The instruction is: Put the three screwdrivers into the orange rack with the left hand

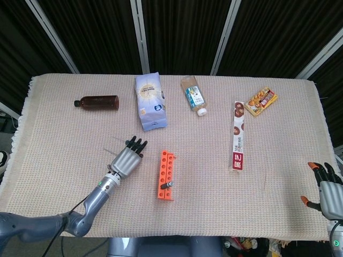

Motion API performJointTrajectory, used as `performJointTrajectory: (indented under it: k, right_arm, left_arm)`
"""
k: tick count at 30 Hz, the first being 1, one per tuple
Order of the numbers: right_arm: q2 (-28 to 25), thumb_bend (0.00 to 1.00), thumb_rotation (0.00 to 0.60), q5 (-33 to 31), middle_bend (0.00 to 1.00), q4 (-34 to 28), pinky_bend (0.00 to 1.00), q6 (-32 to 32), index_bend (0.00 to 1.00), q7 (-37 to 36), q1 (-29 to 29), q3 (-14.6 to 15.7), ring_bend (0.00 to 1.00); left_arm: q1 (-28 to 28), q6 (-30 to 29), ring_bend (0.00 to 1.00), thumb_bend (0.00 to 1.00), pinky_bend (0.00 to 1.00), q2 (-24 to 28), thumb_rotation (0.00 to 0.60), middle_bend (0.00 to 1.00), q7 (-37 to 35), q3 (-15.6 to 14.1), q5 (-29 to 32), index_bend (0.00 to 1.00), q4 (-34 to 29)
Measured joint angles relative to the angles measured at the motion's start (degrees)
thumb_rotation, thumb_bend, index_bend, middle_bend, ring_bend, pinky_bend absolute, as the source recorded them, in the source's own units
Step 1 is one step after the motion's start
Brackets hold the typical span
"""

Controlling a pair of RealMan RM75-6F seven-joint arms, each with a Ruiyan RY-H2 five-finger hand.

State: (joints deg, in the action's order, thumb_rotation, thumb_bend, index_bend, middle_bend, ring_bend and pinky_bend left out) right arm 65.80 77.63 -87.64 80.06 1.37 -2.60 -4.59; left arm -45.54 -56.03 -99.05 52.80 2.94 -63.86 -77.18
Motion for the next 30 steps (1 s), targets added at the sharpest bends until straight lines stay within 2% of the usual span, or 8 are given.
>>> performJointTrajectory:
  k: [7,13,16,22,30]
  right_arm:
    - [-0.1,0.09,0.600,0.0,0.12,-0.2,0.21,-0.1,0.12,0.1,-0.1,0.0,0.02]
    - [-0.1,0.09,0.600,0.3,0.12,-0.2,0.21,-0.2,0.12,0.0,-0.2,0.0,0.02]
    - [0.0,0.09,0.600,0.5,0.12,-0.1,0.21,-0.3,0.12,-0.2,-0.4,0.0,0.02]
    - [0.1,0.09,0.600,0.9,0.12,0.2,0.21,-0.3,0.12,-0.6,-0.5,0.1,0.02]
    - [0.6,0.10,0.600,1.2,0.12,0.9,0.21,-0.5,0.12,-1.3,-0.6,0.3,0.02]
  left_arm:
    - [-0.1,0.0,0.00,0.49,0.00,0.0,0.600,0.00,-0.4,-0.1,0.0,0.64,0.1]
    - [0.5,-1.0,0.00,0.58,0.00,0.6,0.600,0.06,-4.1,0.2,-1.3,0.74,-1.3]
    - [1.1,-2.2,0.00,0.58,0.00,1.9,0.600,0.07,-8.0,0.6,-2.8,0.76,-3.5]
    - [3.0,-4.4,0.00,0.58,0.00,7.4,0.600,0.09,-18.5,2.4,-5.2,0.78,-11.9]
    - [5.7,-6.7,0.00,0.61,0.00,14.2,0.600,0.11,-37.0,6.3,-7.3,0.78,-22.4]
